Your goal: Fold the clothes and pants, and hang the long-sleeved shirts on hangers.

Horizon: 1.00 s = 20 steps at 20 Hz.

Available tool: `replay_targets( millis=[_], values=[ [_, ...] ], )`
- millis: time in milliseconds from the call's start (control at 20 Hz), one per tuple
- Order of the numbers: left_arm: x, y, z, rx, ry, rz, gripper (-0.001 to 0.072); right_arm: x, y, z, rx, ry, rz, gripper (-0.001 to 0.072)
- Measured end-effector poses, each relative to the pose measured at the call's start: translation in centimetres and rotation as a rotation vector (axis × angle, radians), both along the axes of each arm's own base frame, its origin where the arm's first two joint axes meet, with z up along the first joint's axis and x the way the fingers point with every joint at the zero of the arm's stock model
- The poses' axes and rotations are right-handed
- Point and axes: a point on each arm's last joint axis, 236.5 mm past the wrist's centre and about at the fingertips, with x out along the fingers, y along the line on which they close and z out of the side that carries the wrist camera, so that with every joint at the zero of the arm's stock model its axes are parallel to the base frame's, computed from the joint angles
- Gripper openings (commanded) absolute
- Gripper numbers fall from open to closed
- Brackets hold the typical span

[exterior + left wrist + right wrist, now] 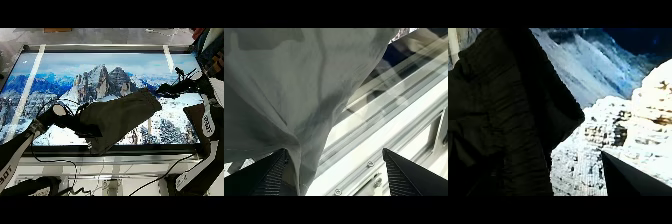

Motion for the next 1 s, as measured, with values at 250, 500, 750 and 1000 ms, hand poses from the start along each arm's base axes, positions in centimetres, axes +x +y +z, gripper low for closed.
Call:
replay_targets(
  millis=[250,500,750,1000],
  values=[
    [0.0,0.0,0.0,0.000,-0.001,0.001,0.0694,0.0,2.3,-2.9,-0.054,0.029,0.072,0.0701],
    [0.0,0.0,0.0,0.000,0.000,0.002,0.0695,0.5,4.1,-5.3,-0.090,0.065,0.041,0.0679],
    [0.2,0.1,-0.1,0.002,-0.002,0.008,0.0695,-3.6,6.9,-6.0,-0.006,0.213,0.161,0.0679],
    [1.2,0.8,-0.5,0.019,-0.027,0.034,0.0695,-7.5,10.4,-6.0,0.093,0.319,0.317,0.0077]
  ],
)
